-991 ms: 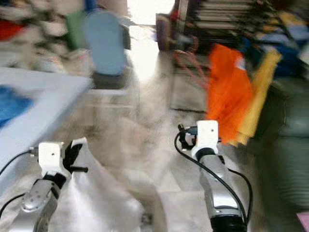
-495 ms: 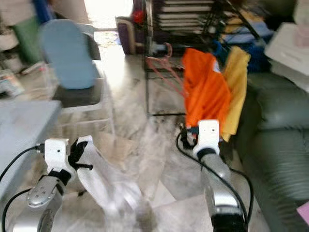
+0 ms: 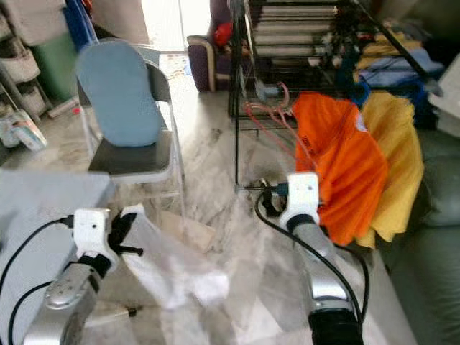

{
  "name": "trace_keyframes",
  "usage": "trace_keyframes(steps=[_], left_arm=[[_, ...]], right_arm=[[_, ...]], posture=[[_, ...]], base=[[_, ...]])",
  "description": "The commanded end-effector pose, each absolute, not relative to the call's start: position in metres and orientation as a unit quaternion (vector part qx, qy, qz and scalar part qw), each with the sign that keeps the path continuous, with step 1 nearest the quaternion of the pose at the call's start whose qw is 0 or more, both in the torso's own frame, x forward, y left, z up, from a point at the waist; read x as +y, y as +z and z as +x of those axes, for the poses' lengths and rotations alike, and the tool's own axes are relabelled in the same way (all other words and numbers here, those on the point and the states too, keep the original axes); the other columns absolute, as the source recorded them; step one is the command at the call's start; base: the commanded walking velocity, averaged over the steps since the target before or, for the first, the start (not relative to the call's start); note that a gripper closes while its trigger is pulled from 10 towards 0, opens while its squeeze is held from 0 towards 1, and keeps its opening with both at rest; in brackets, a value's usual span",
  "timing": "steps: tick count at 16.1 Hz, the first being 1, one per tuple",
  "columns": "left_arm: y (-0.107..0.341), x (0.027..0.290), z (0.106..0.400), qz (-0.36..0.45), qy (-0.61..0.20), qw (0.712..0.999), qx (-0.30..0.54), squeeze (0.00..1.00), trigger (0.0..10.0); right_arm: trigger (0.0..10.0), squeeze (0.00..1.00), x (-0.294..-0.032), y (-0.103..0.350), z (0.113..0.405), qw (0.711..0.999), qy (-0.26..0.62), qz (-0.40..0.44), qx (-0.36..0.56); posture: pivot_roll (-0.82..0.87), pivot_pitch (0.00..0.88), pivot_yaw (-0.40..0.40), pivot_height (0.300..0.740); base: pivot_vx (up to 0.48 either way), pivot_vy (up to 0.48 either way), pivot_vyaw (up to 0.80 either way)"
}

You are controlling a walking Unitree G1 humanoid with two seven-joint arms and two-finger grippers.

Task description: Hang hanger

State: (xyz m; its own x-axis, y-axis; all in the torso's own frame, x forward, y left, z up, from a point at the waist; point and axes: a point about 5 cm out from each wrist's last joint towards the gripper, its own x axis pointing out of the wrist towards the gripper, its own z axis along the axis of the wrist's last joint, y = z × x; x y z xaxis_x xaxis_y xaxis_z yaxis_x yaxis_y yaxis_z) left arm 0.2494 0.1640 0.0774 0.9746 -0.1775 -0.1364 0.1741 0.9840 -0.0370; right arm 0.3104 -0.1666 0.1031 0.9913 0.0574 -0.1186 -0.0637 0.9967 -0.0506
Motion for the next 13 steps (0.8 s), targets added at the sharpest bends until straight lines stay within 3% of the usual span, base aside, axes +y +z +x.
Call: trace_keyframes(steps=[1,3,13], left_arm=[[0.085,0.156,0.253,-0.01,-0.101,0.993,0.053,0.0,10.0],[0.084,0.153,0.254,-0.009,-0.107,0.993,0.054,0.0,10.0],[0.083,0.146,0.254,0.001,-0.121,0.991,0.062,0.0,10.0]], right_arm=[[10.0,0.0,-0.174,0.104,0.312,0.998,0.019,-0.033,0.059],[10.0,0.0,-0.174,0.105,0.313,0.998,0.019,-0.035,0.057],[10.0,0.0,-0.17,0.107,0.317,0.998,0.02,-0.041,0.05]], posture=[[-0.05,0.0,-0.002,0.74],[-0.05,0.0,-0.002,0.74],[-0.05,0.0,-0.005,0.74]], base=[[0.465,0.0,-0.44],[0.472,0.0,-0.46],[0.477,0.0,0.0]])
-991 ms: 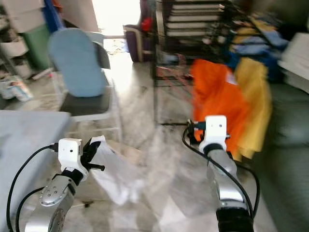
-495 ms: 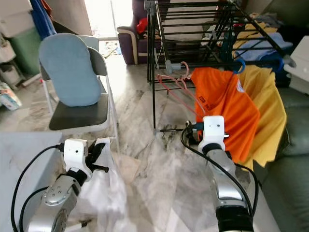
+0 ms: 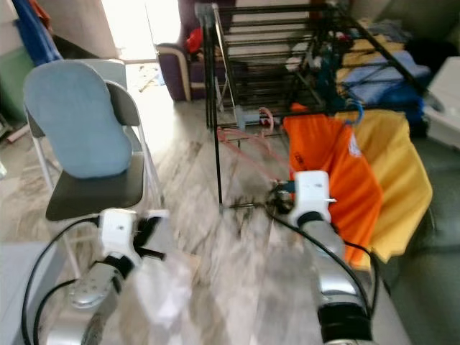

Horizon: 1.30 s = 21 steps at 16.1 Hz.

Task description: Hang hanger

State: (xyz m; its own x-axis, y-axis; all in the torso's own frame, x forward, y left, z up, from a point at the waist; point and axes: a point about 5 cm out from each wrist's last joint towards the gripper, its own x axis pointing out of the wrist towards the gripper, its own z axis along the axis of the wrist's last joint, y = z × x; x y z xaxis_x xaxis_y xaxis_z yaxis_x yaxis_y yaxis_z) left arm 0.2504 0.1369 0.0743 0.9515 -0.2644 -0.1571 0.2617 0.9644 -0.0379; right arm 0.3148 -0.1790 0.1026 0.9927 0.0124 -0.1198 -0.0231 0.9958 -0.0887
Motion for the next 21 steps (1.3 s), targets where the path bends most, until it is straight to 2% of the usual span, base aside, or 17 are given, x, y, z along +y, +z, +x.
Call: trace_keyframes(steps=[1,10,18,21], left_arm=[[0.083,0.146,0.254,-0.001,-0.118,0.991,0.064,0.0,10.0],[0.079,0.147,0.255,-0.002,-0.118,0.99,0.08,0.0,10.0],[0.079,0.139,0.254,0.006,-0.145,0.985,0.095,0.0,10.0],[0.078,0.137,0.255,0.015,-0.155,0.982,0.103,0.0,10.0]], right_arm=[[10.0,0.0,-0.17,0.107,0.317,0.998,0.02,-0.042,0.05],[10.0,0.0,-0.173,0.102,0.319,0.996,0.023,-0.057,0.063],[10.0,0.0,-0.191,0.088,0.311,0.989,0.049,-0.09,0.111],[10.0,0.0,-0.196,0.077,0.308,0.978,0.104,-0.088,0.157]], posture=[[-0.05,0.0,-0.005,0.74],[-0.05,0.0,-0.004,0.74],[-0.06,0.0,0.0,0.74],[-0.06,0.0,0.006,0.74]], base=[[0.48,0.0,0.0],[0.416,0.0,0.0],[0.0,0.0,0.0],[0.0,0.0,0.0]])
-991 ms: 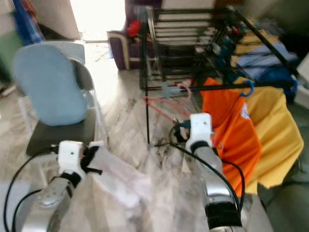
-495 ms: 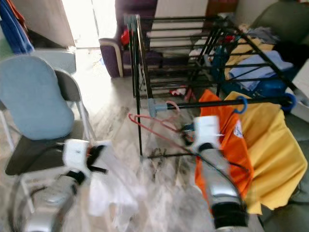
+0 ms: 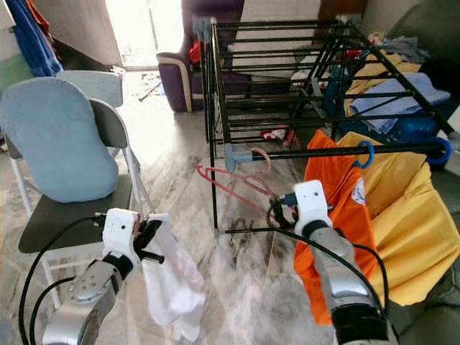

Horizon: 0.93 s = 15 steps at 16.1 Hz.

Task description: Hang hanger

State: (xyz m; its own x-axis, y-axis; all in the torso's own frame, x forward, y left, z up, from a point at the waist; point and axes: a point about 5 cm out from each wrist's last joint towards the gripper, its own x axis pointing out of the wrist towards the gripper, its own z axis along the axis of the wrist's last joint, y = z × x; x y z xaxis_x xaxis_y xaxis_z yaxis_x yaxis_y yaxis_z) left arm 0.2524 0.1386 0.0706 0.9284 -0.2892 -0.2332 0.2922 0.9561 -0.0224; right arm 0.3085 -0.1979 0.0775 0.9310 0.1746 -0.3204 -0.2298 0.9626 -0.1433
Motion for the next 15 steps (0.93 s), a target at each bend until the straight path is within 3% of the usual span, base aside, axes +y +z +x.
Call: trace_keyframes(steps=[1,5,9,10,13,15], left_arm=[[0.078,0.136,0.255,0.017,-0.156,0.982,0.106,0.0,10.0],[0.076,0.136,0.254,0.022,-0.163,0.98,0.113,0.0,10.0],[0.076,0.136,0.253,0.028,-0.167,0.979,0.117,0.0,10.0],[0.076,0.136,0.252,0.029,-0.17,0.978,0.119,0.0,10.0],[0.075,0.136,0.251,0.031,-0.173,0.977,0.124,0.0,10.0],[0.073,0.134,0.249,0.033,-0.177,0.975,0.129,0.0,10.0]], right_arm=[[10.0,0.0,-0.199,0.076,0.311,0.974,0.124,-0.087,0.171],[10.0,0.0,-0.21,0.089,0.337,0.968,0.141,-0.123,0.169],[10.0,0.0,-0.188,0.087,0.349,0.946,0.23,-0.129,0.186],[8.7,0.0,-0.182,0.085,0.35,0.936,0.256,-0.143,0.195],[0.0,0.0,-0.183,0.085,0.353,0.925,0.27,-0.156,0.216],[0.0,0.0,-0.186,0.087,0.355,0.924,0.271,-0.155,0.22]], posture=[[-0.06,0.0,0.007,0.74],[-0.05,0.0,0.006,0.74],[-0.04,0.0,0.008,0.74],[-0.03,0.0,0.006,0.74],[-0.03,0.0,0.003,0.74],[-0.03,0.0,0.002,0.74]], base=[[0.0,0.0,0.0],[0.0,0.0,0.0],[0.0,0.0,0.0],[0.0,0.0,0.0],[0.0,0.0,0.0],[0.0,0.0,0.0]])
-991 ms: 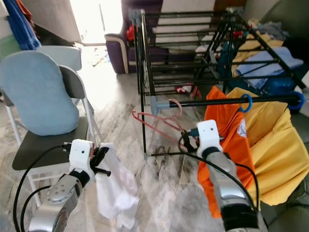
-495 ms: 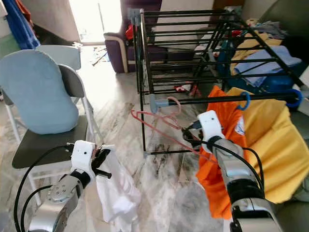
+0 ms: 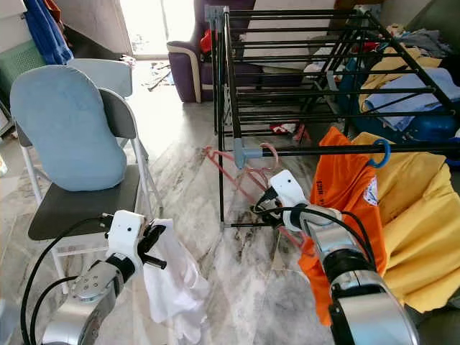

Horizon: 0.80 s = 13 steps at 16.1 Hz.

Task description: Hang hanger

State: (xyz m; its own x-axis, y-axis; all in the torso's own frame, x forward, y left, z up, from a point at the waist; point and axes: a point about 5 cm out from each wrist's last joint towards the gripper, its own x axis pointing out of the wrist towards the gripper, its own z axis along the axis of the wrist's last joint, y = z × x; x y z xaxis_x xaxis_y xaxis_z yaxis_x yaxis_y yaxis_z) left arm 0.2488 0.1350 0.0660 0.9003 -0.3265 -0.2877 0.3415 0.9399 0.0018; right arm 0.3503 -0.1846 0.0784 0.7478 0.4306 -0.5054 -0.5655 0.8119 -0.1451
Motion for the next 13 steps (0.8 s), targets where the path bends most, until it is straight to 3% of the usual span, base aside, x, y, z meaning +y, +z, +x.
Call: trace_keyframes(steps=[1,13], left_arm=[[0.0723,0.133,0.2487,0.033,-0.18,0.974,0.131,0.0,10.0],[0.0705,0.1294,0.2491,0.036,-0.189,0.972,0.137,0.0,10.0]], right_arm=[[0.0,0.0,-0.1867,0.0876,0.3562,0.923,0.272,-0.155,0.221],[0.0,0.0,-0.195,0.085,0.3551,0.928,0.261,-0.15,0.22]], posture=[[-0.03,0.0,0.002,0.74],[-0.04,0.0,-0.001,0.74]], base=[[0.0,0.0,0.0],[0.0,0.0,0.0]])
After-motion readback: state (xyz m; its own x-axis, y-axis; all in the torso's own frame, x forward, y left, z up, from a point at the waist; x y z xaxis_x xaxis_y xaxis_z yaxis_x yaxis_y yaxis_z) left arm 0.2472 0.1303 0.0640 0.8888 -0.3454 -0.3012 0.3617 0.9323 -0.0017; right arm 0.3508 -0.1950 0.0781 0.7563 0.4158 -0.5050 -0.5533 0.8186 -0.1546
